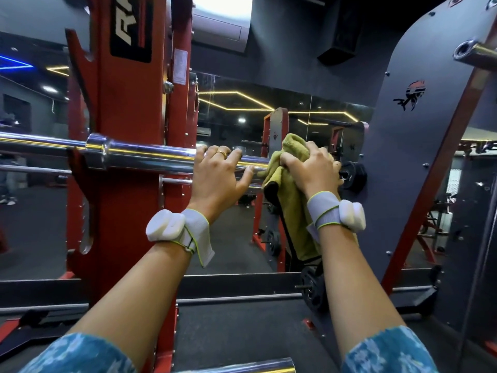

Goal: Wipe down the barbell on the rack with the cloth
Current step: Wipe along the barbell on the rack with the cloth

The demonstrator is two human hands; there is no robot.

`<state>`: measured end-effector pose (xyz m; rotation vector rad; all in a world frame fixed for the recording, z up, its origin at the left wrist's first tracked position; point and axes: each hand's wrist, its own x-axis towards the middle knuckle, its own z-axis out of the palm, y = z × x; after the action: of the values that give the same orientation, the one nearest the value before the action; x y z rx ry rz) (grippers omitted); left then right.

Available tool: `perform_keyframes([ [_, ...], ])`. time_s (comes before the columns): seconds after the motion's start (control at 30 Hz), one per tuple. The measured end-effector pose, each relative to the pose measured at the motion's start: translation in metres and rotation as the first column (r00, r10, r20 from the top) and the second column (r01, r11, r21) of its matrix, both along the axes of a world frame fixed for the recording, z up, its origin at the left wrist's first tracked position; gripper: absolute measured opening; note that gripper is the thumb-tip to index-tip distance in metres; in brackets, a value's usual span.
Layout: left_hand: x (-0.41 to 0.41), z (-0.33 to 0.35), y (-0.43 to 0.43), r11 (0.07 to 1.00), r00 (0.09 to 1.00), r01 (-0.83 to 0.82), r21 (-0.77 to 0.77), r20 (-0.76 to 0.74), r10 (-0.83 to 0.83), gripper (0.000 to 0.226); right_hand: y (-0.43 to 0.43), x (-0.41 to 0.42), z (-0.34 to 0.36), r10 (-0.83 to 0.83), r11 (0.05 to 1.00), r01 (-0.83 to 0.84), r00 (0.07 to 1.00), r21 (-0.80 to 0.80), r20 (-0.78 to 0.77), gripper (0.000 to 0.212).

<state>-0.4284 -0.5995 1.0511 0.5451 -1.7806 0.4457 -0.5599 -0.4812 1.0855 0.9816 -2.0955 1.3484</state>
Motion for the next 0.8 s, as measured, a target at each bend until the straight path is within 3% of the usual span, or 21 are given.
perform_keyframes([
  [0.13, -0.001, 0.000, -0.001, 1.000, 1.000, -0.016, -0.023, -0.021, 0.015, 0.048, -0.008, 0.015, 0.001, -0.018, 0.992, 0.033, 0.993, 0.120, -0.119, 0.077],
  [0.27, -0.001, -0.001, -0.002, 1.000, 1.000, -0.013, -0.019, -0.020, 0.013, 0.051, -0.011, 0.020, -0.003, -0.059, 0.989, 0.085, 0.976, 0.118, -0.210, 0.087],
  [0.47, 0.000, 0.000, 0.000, 1.000, 1.000, 0.008, 0.005, -0.013, -0.008, 0.052, -0.003, -0.008, 0.010, -0.052, 0.994, 0.054, 0.998, 0.095, -0.023, 0.065],
  [0.57, -0.001, 0.000, 0.000, 1.000, 1.000, 0.010, 0.005, -0.021, -0.010, 0.051, -0.007, -0.003, 0.012, -0.097, 0.990, 0.098, 0.995, 0.097, -0.015, 0.060],
  [0.8, -0.002, -0.001, -0.001, 1.000, 0.998, 0.023, -0.017, -0.057, -0.024, 0.049, -0.019, 0.023, 0.014, -0.066, 0.966, 0.124, 0.967, 0.228, -0.248, 0.068],
])
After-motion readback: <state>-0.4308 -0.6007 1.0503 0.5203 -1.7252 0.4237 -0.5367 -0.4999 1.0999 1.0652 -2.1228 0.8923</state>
